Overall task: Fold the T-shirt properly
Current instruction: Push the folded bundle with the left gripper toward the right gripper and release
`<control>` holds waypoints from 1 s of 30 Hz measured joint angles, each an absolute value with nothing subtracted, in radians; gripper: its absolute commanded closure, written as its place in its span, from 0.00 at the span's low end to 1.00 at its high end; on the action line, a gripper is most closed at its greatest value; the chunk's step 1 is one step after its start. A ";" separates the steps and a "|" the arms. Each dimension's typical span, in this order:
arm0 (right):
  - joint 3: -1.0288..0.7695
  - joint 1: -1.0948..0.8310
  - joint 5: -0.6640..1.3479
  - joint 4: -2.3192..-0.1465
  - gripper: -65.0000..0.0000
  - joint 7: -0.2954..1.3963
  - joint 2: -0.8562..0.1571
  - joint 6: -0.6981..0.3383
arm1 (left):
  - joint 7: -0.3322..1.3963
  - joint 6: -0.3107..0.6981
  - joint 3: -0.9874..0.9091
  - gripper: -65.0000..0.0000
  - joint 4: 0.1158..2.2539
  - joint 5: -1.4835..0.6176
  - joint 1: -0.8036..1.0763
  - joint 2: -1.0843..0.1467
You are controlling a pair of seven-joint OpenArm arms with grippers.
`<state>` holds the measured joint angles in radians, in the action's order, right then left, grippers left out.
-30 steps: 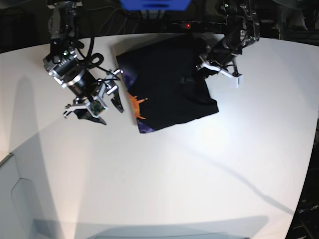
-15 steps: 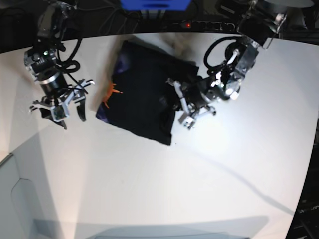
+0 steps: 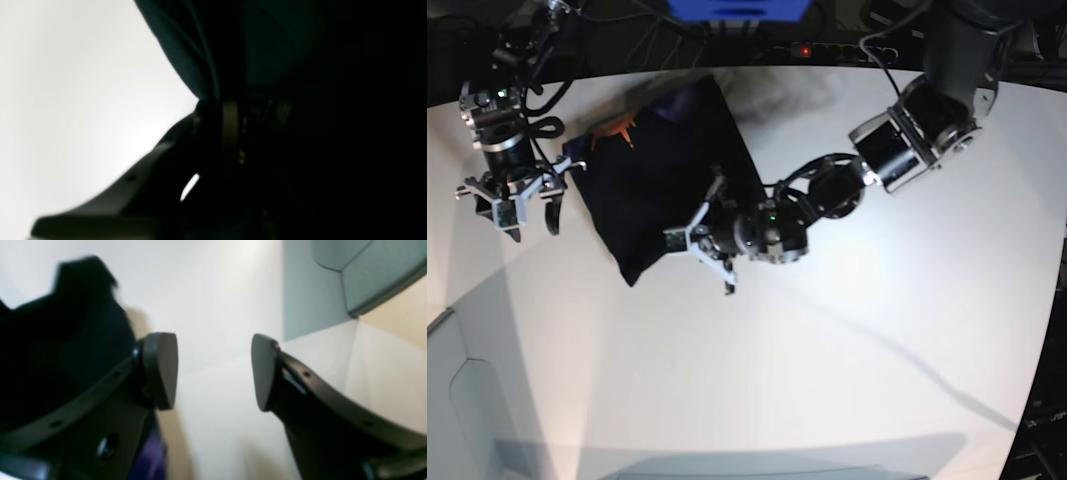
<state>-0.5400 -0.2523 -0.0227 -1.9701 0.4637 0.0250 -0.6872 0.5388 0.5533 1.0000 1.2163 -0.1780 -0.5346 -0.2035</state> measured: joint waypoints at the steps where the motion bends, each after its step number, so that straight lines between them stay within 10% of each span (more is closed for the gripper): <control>1: -0.541 -0.252 -0.022 -1.970 0.46 0.461 0.035 -0.686 | 0.511 0.581 1.005 1.00 1.205 -0.117 -0.535 -0.186; 11: -0.599 -0.252 -0.022 -1.970 0.46 0.463 0.077 -0.687 | 0.410 0.676 1.019 0.97 1.078 0.178 -0.566 -0.032; 22: -0.594 -0.250 -0.022 -1.970 0.46 0.464 0.075 -0.687 | 0.448 0.682 1.022 0.30 1.119 0.199 -0.614 -0.041; 30: -0.589 -0.247 -0.022 -1.970 0.46 0.463 0.078 -0.687 | 0.470 0.709 0.995 0.19 1.317 0.210 -0.627 -0.125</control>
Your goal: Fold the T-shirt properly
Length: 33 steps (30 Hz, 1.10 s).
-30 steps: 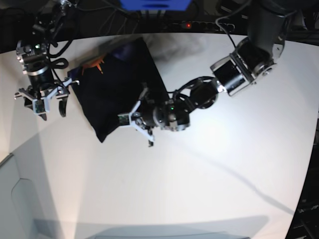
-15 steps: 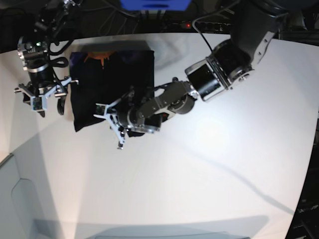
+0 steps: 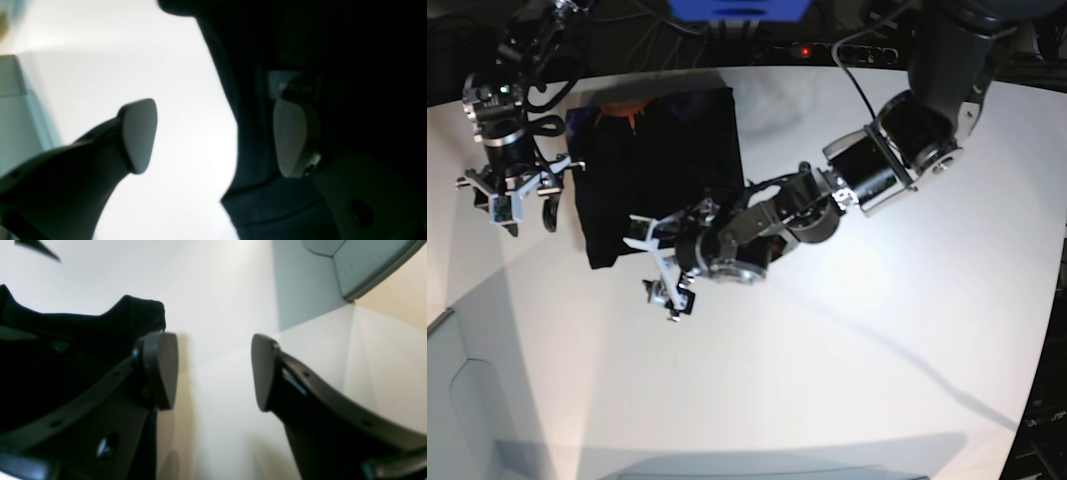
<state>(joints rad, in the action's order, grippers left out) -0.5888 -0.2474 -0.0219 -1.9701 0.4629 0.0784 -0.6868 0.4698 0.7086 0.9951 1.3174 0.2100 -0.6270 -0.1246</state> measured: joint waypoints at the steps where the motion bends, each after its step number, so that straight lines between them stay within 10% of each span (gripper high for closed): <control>1: -0.588 -0.247 -0.022 -1.970 0.46 0.463 0.080 -0.687 | 0.467 0.708 0.979 0.19 1.342 0.208 -0.627 -0.132; 10: -0.604 -0.315 -0.023 -1.970 0.47 0.466 0.095 -0.688 | 0.627 0.700 0.572 0.20 1.544 0.204 -0.559 -0.257; 20: -0.605 -0.339 -0.021 -1.765 0.69 0.460 0.139 -0.687 | 0.649 0.703 -0.147 0.20 1.674 0.205 -0.016 -0.328; 33: -0.592 -0.405 -0.019 -1.908 0.70 0.464 0.167 -0.687 | 0.658 0.704 -0.379 0.20 1.682 0.150 0.192 -0.317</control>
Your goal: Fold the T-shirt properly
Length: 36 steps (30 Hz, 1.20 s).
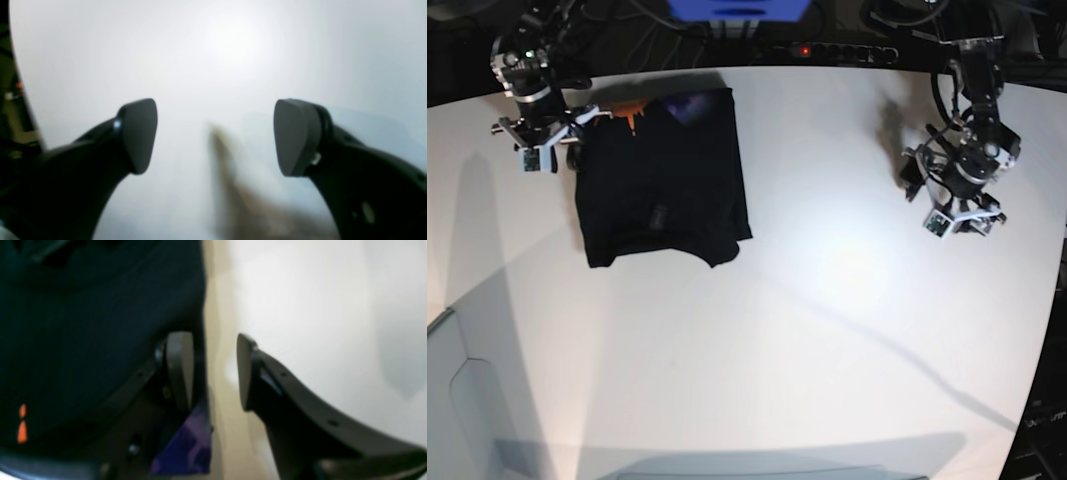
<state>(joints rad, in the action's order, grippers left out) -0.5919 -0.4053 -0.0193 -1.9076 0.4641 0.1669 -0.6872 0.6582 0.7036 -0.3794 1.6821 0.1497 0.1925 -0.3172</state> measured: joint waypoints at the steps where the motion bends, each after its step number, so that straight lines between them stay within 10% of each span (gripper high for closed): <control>1: -0.607 -0.405 -0.020 -1.926 0.70 0.461 0.166 -0.687 | 0.661 0.703 -0.380 0.20 1.698 0.128 0.200 -0.316; 11: -0.529 -0.514 0.158 -1.983 1.00 0.461 0.163 -0.687 | 0.655 0.703 -0.411 0.37 1.829 -0.003 0.355 -0.314; 17: -0.455 -0.554 0.162 -1.900 1.00 0.447 0.161 -0.687 | 0.657 0.705 -0.455 0.60 1.853 -0.008 0.413 -0.235; 31: -0.464 -0.580 0.229 -1.970 1.00 0.406 0.157 -0.685 | 0.654 0.701 -0.550 0.63 1.921 -0.005 0.558 -0.173; 36: -0.467 -0.685 0.263 -2.020 1.00 0.416 0.159 -0.688 | 0.651 0.703 -0.570 0.91 1.990 -0.012 0.680 -0.101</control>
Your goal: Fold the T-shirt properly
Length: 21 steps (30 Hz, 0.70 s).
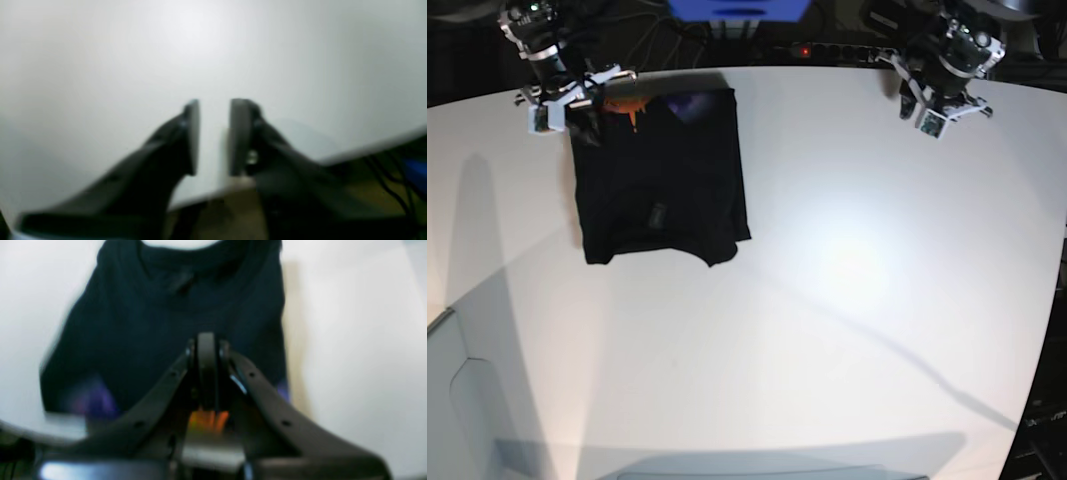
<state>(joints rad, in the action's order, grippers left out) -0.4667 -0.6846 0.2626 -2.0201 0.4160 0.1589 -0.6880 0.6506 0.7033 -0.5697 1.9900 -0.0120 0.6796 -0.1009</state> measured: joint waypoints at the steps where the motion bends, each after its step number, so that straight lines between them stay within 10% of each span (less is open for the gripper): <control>1: -0.480 -0.713 0.259 -2.015 1.00 0.426 0.161 -0.688 | 0.647 0.701 -0.577 1.00 1.993 -0.010 0.704 -0.086; 11: -0.520 -0.975 0.270 -1.972 1.00 0.409 0.134 -0.688 | 0.642 0.700 -0.572 1.00 1.971 -0.006 0.966 0.004; 21: -0.397 -0.844 0.213 -1.471 1.00 0.368 -0.011 -0.685 | 0.350 0.694 -0.547 1.00 1.437 0.002 0.883 0.012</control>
<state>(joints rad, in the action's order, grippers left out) -0.3973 -0.8436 0.2127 -1.4708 0.3679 -0.0109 -0.6846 0.3504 0.6941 -0.5468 1.4368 0.0025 0.8833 0.0124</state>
